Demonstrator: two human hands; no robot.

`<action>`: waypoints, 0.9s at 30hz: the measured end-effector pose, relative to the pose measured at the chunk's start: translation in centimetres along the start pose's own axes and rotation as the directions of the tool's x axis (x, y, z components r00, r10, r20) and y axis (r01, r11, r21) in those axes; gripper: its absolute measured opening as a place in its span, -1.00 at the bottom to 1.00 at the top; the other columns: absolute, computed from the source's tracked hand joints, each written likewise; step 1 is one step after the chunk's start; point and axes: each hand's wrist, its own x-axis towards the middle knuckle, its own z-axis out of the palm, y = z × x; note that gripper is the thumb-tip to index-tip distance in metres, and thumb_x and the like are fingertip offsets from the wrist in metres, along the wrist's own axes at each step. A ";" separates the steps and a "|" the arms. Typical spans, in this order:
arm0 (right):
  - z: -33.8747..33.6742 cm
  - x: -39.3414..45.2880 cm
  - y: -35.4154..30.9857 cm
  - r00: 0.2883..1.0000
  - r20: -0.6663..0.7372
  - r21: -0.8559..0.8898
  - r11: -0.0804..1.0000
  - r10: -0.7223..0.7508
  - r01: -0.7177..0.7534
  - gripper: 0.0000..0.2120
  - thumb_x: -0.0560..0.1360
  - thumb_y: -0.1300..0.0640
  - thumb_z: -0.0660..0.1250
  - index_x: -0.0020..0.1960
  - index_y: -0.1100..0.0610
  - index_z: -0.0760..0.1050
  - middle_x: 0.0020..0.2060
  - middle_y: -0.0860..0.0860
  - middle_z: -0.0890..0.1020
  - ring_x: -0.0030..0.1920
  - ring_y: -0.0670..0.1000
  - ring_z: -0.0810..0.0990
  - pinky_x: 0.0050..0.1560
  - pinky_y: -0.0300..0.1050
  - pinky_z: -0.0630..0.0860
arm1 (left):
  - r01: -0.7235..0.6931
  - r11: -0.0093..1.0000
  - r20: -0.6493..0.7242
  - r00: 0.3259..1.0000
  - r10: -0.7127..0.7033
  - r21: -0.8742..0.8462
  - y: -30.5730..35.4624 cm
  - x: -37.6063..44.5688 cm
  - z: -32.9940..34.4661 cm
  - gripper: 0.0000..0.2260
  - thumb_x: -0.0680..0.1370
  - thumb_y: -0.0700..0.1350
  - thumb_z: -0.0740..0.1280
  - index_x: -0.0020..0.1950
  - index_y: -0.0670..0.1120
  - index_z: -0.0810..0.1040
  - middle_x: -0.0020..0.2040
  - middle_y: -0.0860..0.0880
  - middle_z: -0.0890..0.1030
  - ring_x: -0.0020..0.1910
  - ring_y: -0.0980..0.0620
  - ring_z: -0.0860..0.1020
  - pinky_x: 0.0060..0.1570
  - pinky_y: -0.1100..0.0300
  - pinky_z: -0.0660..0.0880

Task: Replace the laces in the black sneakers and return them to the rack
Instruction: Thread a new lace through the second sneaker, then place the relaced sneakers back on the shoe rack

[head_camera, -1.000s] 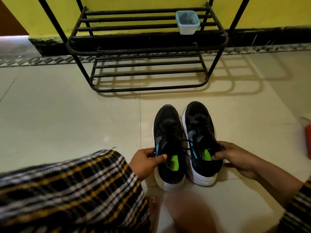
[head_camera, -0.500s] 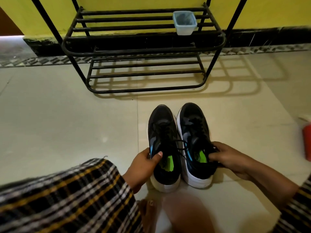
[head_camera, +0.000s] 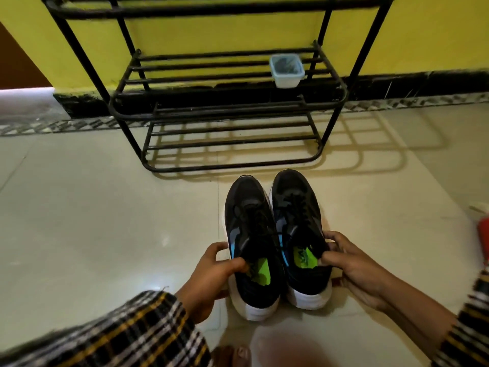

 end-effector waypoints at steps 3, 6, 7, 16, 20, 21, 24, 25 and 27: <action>0.7 -0.7 -1.8 0.994 -0.020 -0.002 0.994 -0.105 0.105 -0.23 0.15 0.28 0.31 0.36 0.07 0.27 0.21 0.14 0.44 0.13 0.13 0.47 -0.17 -0.05 0.44 | -0.119 0.993 -0.006 0.993 0.119 0.004 1.6 -1.2 -0.5 -0.51 0.46 -0.34 0.33 0.32 0.01 0.33 0.01 -0.09 0.63 -0.10 0.05 0.63 -0.33 0.24 0.51; 1.3 -1.7 -4.3 0.977 -0.013 -0.006 0.978 -0.211 0.211 -0.22 0.15 0.25 0.34 0.37 0.09 0.28 0.27 0.11 0.42 0.19 0.14 0.48 -0.06 0.00 0.46 | -0.219 0.976 -0.022 0.975 0.219 0.004 3.7 -2.4 -0.9 -0.47 0.46 -0.32 0.36 0.35 0.03 0.32 0.12 -0.10 0.57 0.00 0.01 0.59 -0.28 0.25 0.51; 1.4 -2.1 -5.3 0.970 -0.004 -0.029 0.970 -0.242 0.242 -0.25 0.20 0.27 0.39 0.37 0.08 0.29 0.27 0.09 0.43 0.20 0.13 0.49 0.00 0.02 0.46 | -0.246 0.969 -0.027 0.969 0.246 -0.001 4.5 -2.9 -1.1 -0.47 0.46 -0.31 0.36 0.35 0.02 0.32 0.14 -0.10 0.56 0.03 -0.01 0.58 -0.25 0.22 0.51; 2.9 -8.9 -18.5 0.769 0.032 -0.074 0.766 -0.639 0.639 -0.53 0.46 0.35 0.31 0.31 0.02 0.41 0.11 -0.02 0.59 -0.04 -0.06 0.62 -0.18 -0.11 0.49 | -0.565 0.825 -0.068 0.822 0.565 0.028 15.0 -11.1 -3.1 -0.54 0.38 -0.26 0.43 0.23 0.01 0.45 -0.03 -0.10 0.69 -0.05 -0.05 0.66 -0.15 0.05 0.54; 3.3 -11.9 -25.1 0.727 0.095 -0.088 0.722 -0.680 0.686 -0.69 0.48 0.28 0.30 0.17 0.00 0.50 -0.01 -0.03 0.67 -0.15 -0.11 0.65 -0.35 -0.22 0.46 | -0.643 0.765 -0.081 0.761 0.644 0.039 21.2 -14.4 -3.5 -0.59 0.40 -0.19 0.43 0.22 -0.05 0.46 0.00 -0.13 0.67 -0.02 -0.11 0.65 -0.11 0.00 0.54; 3.4 -12.2 -26.6 0.728 0.099 -0.092 0.722 -0.679 0.686 -0.73 0.48 0.26 0.31 0.14 0.02 0.51 -0.03 -0.02 0.67 -0.14 -0.07 0.64 -0.35 -0.19 0.45 | -0.656 0.753 -0.088 0.748 0.658 0.049 22.7 -14.9 -3.5 -0.62 0.43 -0.18 0.42 0.22 -0.06 0.46 -0.01 -0.13 0.67 -0.03 -0.11 0.64 -0.12 0.02 0.54; 3.7 -12.9 -31.0 0.753 0.068 -0.101 0.746 -0.655 0.658 -0.92 0.47 0.20 0.30 -0.05 0.12 0.54 -0.11 0.02 0.61 -0.09 0.07 0.54 -0.17 -0.04 0.42 | -0.690 0.715 -0.101 0.708 0.699 0.112 27.5 -16.1 -3.2 -0.75 0.48 -0.10 0.39 0.13 -0.12 0.53 -0.08 -0.10 0.66 -0.14 -0.07 0.61 -0.14 0.09 0.49; 4.0 -13.1 -32.6 0.761 0.053 -0.101 0.755 -0.647 0.648 -0.96 0.47 0.18 0.29 -0.12 0.13 0.52 -0.14 0.04 0.58 -0.09 0.11 0.51 -0.12 0.01 0.42 | -0.704 0.696 -0.111 0.687 0.718 0.142 29.2 -16.4 -3.1 -0.78 0.49 -0.06 0.38 0.09 -0.12 0.55 -0.09 -0.09 0.65 -0.14 -0.05 0.60 -0.14 0.11 0.48; 4.5 -13.0 -34.9 0.783 0.017 -0.110 0.777 -0.622 0.620 -0.91 0.48 0.16 0.27 -0.18 0.13 0.50 -0.16 0.06 0.53 -0.10 0.14 0.48 -0.04 0.08 0.43 | -0.721 0.640 -0.156 0.623 0.767 0.267 32.2 -16.1 -2.9 -0.70 0.48 0.01 0.39 0.11 -0.14 0.53 -0.03 -0.10 0.63 -0.09 -0.05 0.59 -0.13 0.11 0.49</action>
